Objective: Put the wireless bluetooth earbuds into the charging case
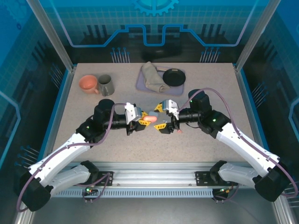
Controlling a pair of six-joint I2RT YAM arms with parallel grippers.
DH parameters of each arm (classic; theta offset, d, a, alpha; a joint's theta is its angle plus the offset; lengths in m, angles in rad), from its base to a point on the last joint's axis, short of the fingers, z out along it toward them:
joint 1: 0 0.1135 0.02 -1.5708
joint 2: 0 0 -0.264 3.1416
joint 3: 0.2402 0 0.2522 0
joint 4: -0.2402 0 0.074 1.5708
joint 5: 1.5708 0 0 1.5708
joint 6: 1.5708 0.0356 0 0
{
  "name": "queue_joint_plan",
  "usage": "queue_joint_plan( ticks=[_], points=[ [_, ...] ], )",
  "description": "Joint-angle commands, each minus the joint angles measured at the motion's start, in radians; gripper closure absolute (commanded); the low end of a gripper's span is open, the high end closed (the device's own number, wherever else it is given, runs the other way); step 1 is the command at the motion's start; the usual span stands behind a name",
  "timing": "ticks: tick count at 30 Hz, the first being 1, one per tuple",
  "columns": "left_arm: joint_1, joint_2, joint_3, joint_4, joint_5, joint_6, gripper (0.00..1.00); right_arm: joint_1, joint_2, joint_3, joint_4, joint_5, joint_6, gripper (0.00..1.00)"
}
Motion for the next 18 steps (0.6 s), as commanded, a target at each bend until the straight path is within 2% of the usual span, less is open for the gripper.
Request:
queue_joint_plan(
  ticks=[1,6,18],
  points=[
    [-0.010,0.002,0.038,-0.002,0.045,0.018,1.00,0.014,0.019,0.017,-0.008,0.036,-0.026,0.29],
    [-0.010,-0.003,0.040,-0.002,0.047,0.015,1.00,0.021,0.040,0.021,-0.029,0.022,-0.031,0.38],
    [-0.012,0.015,0.060,-0.030,0.056,0.024,1.00,0.023,0.061,0.036,-0.033,-0.006,-0.024,0.68]
  ],
)
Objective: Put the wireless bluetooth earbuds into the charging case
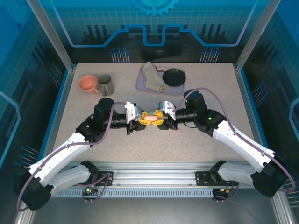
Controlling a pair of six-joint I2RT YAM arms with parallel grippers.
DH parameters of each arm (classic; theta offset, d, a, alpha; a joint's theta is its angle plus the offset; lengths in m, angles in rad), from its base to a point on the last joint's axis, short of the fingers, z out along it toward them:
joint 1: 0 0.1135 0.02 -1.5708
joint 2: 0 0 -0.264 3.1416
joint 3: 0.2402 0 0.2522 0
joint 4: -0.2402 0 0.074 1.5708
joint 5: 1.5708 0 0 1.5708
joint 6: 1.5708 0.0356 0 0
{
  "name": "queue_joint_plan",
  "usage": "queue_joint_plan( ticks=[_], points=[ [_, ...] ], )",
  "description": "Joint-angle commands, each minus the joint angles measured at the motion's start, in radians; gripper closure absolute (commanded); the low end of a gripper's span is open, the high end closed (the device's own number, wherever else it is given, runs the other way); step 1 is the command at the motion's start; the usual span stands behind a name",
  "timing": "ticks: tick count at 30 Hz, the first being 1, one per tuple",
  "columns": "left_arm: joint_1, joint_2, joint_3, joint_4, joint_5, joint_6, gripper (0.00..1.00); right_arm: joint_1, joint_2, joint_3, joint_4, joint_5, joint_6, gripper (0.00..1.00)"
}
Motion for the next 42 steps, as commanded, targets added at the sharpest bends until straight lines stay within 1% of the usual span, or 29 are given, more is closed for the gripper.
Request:
queue_joint_plan(
  ticks=[1,6,8,10,12,13,15,18,21,24,27,30,34,40,42],
  points=[
    [-0.009,0.007,0.036,-0.018,0.038,0.024,1.00,0.011,0.007,0.036,-0.017,-0.023,0.001,0.68],
    [-0.012,0.020,0.050,-0.050,0.041,0.037,1.00,0.010,0.007,0.039,-0.023,-0.031,0.002,0.68],
    [-0.013,0.022,0.053,-0.065,0.041,0.046,0.99,0.010,0.006,0.041,-0.025,-0.035,0.003,0.71],
    [-0.014,0.025,0.055,-0.076,0.038,0.053,0.99,0.010,0.006,0.042,-0.030,-0.039,0.003,0.76],
    [-0.013,0.029,0.057,-0.086,0.037,0.058,0.97,0.010,0.007,0.042,-0.034,-0.041,0.003,0.82],
    [-0.013,0.030,0.058,-0.091,0.035,0.060,0.93,0.009,0.007,0.042,-0.036,-0.041,0.004,0.84],
    [-0.015,0.030,0.058,-0.099,0.034,0.065,0.80,0.009,0.009,0.041,-0.040,-0.043,0.003,0.87],
    [-0.013,0.027,0.056,-0.109,0.029,0.073,0.66,0.000,0.006,0.032,-0.039,-0.047,0.004,0.88],
    [-0.014,0.020,0.052,-0.117,0.030,0.084,0.57,-0.006,0.000,0.027,-0.037,-0.055,0.005,0.88],
    [-0.013,0.019,0.051,-0.132,0.032,0.090,0.54,-0.013,-0.005,0.024,-0.040,-0.064,0.006,0.87],
    [-0.014,0.016,0.047,-0.128,0.036,0.088,0.55,-0.016,0.000,0.027,-0.055,-0.071,0.002,0.87],
    [-0.016,0.013,0.043,-0.116,0.040,0.082,0.59,-0.016,0.010,0.031,-0.071,-0.073,-0.003,0.87],
    [-0.015,0.011,0.040,-0.098,0.043,0.070,0.66,-0.015,0.025,0.033,-0.078,-0.080,-0.003,0.87],
    [-0.014,0.013,0.041,-0.096,0.038,0.062,0.81,-0.017,0.040,0.041,-0.085,-0.084,0.007,0.85],
    [-0.014,0.010,0.040,-0.101,0.031,0.065,0.82,-0.025,0.029,0.036,-0.070,-0.086,0.023,0.85]
  ],
)
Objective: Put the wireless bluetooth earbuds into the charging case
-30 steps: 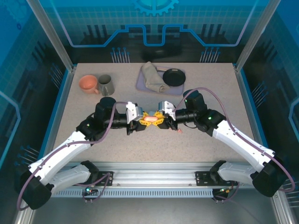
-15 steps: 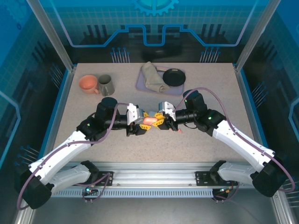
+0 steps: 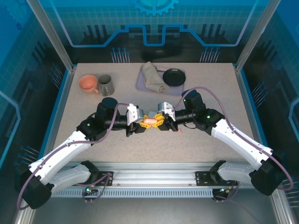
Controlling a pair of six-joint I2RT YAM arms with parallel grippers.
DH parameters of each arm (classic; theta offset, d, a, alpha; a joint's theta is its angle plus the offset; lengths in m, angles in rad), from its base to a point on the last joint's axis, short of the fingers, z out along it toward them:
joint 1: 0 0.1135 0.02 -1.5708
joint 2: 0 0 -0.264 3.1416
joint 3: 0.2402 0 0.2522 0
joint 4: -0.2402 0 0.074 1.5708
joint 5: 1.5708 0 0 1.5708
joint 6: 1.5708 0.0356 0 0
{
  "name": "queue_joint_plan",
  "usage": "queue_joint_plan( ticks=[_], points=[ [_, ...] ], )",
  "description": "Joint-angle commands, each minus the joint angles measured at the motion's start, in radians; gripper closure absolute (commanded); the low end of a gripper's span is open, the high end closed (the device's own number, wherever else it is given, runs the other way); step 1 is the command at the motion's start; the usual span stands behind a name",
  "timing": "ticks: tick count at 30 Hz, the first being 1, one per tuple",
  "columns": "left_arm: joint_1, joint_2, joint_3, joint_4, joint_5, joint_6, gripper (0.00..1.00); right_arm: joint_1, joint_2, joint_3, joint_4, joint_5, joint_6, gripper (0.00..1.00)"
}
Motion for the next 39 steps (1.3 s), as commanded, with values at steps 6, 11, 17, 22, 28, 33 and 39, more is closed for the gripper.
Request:
queue_joint_plan(
  ticks=[6,11,17,22,28,33,39],
  points=[
    [-0.006,-0.021,0.004,0.020,0.015,0.006,0.75,-0.036,-0.041,-0.013,0.054,-0.026,0.065,0.86],
    [-0.007,-0.015,0.008,0.025,0.018,0.002,0.84,-0.036,-0.040,-0.020,0.045,-0.037,0.074,0.85],
    [-0.007,-0.013,0.010,0.025,-0.003,-0.001,0.90,-0.046,-0.083,-0.029,0.018,0.046,0.078,0.62],
    [-0.007,0.013,0.024,-0.011,-0.032,-0.028,0.93,-0.050,-0.184,-0.116,0.102,0.143,0.135,0.35],
    [-0.007,0.054,0.046,-0.042,-0.043,-0.093,0.95,0.035,-0.227,-0.192,0.215,0.305,0.152,0.13],
    [-0.012,0.063,0.051,-0.064,-0.039,-0.096,0.95,0.069,-0.211,-0.203,0.258,0.360,0.138,0.08],
    [-0.018,0.057,0.047,-0.066,-0.039,-0.085,0.99,0.076,-0.180,-0.185,0.263,0.358,0.127,0.09]
  ],
)
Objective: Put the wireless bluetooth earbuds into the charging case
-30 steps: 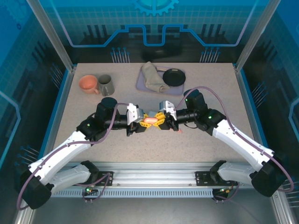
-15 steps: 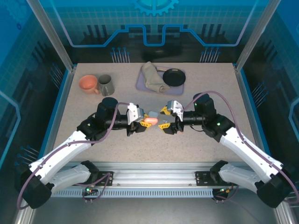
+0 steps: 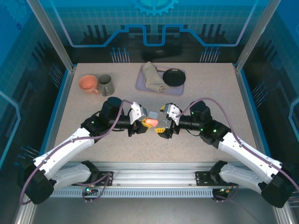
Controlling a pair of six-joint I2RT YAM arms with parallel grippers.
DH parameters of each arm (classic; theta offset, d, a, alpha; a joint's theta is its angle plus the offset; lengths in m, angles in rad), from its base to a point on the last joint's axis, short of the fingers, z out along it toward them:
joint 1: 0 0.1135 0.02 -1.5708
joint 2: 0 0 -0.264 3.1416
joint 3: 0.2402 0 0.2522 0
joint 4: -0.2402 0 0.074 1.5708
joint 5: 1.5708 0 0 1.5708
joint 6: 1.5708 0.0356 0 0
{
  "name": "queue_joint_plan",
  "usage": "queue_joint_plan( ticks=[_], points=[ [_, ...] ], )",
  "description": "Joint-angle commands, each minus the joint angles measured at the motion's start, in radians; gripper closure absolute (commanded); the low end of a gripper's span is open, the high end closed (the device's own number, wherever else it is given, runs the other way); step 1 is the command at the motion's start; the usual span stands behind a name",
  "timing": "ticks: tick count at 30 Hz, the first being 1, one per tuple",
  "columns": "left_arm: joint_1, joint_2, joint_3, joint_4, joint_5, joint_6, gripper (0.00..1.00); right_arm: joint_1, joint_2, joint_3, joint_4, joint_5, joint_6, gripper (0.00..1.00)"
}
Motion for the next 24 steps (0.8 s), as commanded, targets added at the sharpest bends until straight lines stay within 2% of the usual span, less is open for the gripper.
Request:
queue_joint_plan(
  ticks=[1,13,24],
  points=[
    [-0.010,-0.008,0.035,-0.018,0.002,-0.005,0.99,0.016,0.013,0.019,0.041,0.023,-0.015,0.09],
    [-0.014,-0.002,0.042,-0.037,0.005,0.014,1.00,0.016,0.036,0.043,0.052,0.041,-0.016,0.16],
    [-0.019,-0.002,0.038,-0.051,0.013,0.021,1.00,-0.009,0.062,0.087,0.042,0.043,-0.007,0.19]
  ],
)
